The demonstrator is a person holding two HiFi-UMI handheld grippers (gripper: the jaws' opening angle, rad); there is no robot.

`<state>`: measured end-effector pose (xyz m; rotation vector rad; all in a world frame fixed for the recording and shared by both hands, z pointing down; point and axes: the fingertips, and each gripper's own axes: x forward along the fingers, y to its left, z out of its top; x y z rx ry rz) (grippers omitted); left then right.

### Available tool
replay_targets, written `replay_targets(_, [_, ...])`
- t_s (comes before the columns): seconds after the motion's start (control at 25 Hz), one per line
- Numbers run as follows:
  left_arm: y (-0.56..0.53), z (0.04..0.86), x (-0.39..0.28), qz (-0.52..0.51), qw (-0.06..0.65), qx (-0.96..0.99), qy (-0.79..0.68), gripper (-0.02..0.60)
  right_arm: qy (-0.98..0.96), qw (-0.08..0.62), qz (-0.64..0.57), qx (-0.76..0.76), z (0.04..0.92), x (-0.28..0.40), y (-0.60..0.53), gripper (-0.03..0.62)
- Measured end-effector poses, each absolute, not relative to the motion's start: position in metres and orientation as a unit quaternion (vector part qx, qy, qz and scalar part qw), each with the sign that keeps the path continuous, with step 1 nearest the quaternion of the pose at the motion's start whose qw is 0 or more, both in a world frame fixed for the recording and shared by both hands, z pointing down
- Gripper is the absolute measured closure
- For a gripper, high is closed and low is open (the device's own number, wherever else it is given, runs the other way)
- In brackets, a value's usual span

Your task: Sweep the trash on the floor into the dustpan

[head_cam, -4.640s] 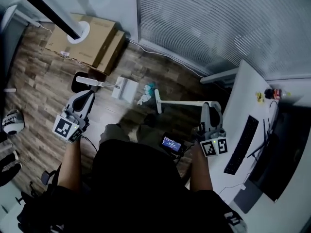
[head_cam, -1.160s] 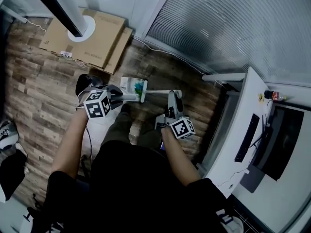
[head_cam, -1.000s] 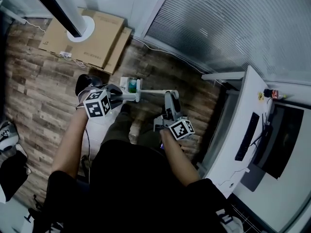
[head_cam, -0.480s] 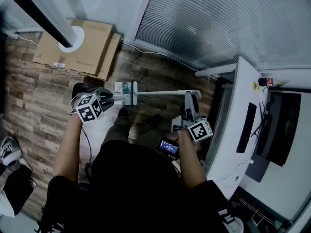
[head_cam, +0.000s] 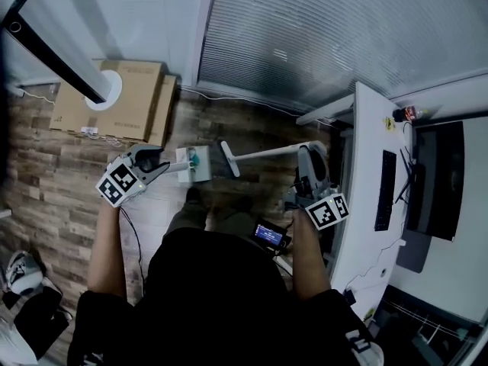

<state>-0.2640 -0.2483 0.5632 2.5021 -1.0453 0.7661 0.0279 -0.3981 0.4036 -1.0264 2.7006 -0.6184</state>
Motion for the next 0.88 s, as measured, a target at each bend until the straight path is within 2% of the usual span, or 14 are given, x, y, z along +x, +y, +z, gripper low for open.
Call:
replay_targets(0.16, [-0.268, 0.489, -0.266, 0.091, 0.155, 0.887, -0.425, 0.462, 0.919, 0.111, -0.152, -0.347, 0.371, 0.040, -0.394, 0.465])
replay_targets(0.28, [-0.275, 0.444, -0.264, 0.010, 0.127, 0.870, -0.476, 0.482, 0.932, 0.098, -0.109, -0.332, 0.351, 0.047, -0.384, 0.474])
replay_targets(0.56, [-0.251, 0.368, -0.227, -0.060, 0.037, 0.823, -0.564, 0.552, 0.938, 0.044, -0.011, -0.343, 0.324, 0.072, -0.345, 0.496])
replay_targets(0.72, [-0.226, 0.346, -0.207, -0.081, 0.012, 0.800, -0.595, 0.586, 0.940, 0.054, 0.000, -0.338, 0.316, 0.091, -0.322, 0.497])
replay_targets(0.88, [-0.194, 0.339, -0.178, -0.098, 0.003, 0.786, -0.610, 0.588, 0.944, 0.045, 0.019, -0.328, 0.317, 0.116, -0.292, 0.500])
